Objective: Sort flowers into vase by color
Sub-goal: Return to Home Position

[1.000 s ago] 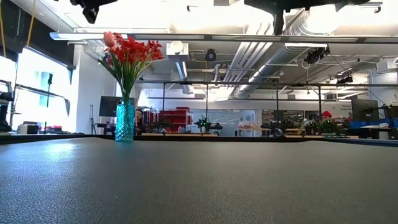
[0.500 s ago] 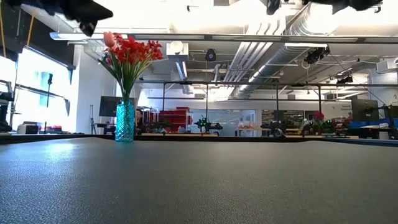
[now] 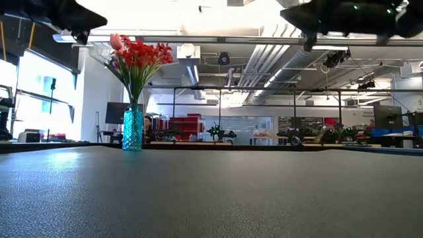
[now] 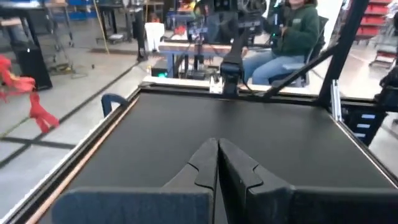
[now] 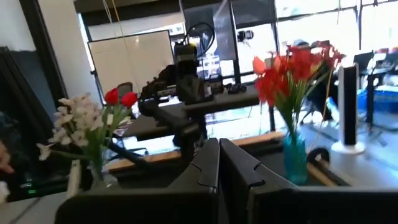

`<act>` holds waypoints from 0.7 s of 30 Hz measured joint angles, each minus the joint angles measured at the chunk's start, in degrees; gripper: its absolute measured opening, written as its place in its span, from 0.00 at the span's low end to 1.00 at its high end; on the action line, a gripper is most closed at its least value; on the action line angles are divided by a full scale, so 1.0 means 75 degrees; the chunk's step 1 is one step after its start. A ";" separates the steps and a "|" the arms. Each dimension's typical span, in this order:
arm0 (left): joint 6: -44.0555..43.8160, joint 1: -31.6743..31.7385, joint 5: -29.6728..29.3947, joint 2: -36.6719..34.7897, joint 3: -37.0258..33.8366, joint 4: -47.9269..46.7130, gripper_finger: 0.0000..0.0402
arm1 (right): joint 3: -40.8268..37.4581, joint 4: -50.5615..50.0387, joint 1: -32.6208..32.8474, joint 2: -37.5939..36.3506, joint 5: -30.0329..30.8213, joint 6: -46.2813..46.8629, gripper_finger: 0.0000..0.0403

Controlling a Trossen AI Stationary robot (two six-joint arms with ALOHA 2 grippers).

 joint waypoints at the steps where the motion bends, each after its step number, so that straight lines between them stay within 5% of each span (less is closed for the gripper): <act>1: -0.0038 0.0000 0.0034 -0.0085 -0.0139 0.0121 0.00 | -0.0161 0.0004 -0.0004 -0.0126 -0.0001 0.0130 0.00; 6: -0.0252 0.0000 0.0167 -0.0451 -0.0673 0.0419 0.00 | -0.0418 -0.0366 -0.0050 -0.0920 -0.0022 0.0668 0.00; 15: -0.0956 -0.0019 0.0004 -0.1427 -0.1079 0.0719 0.00 | -0.0303 -0.3094 0.0125 -0.3084 0.0521 0.0899 0.00; 21: -0.1272 -0.0186 -0.0103 -0.1431 -0.1460 0.1006 0.00 | -0.0297 -0.3121 0.0559 -0.3200 0.1051 0.0645 0.00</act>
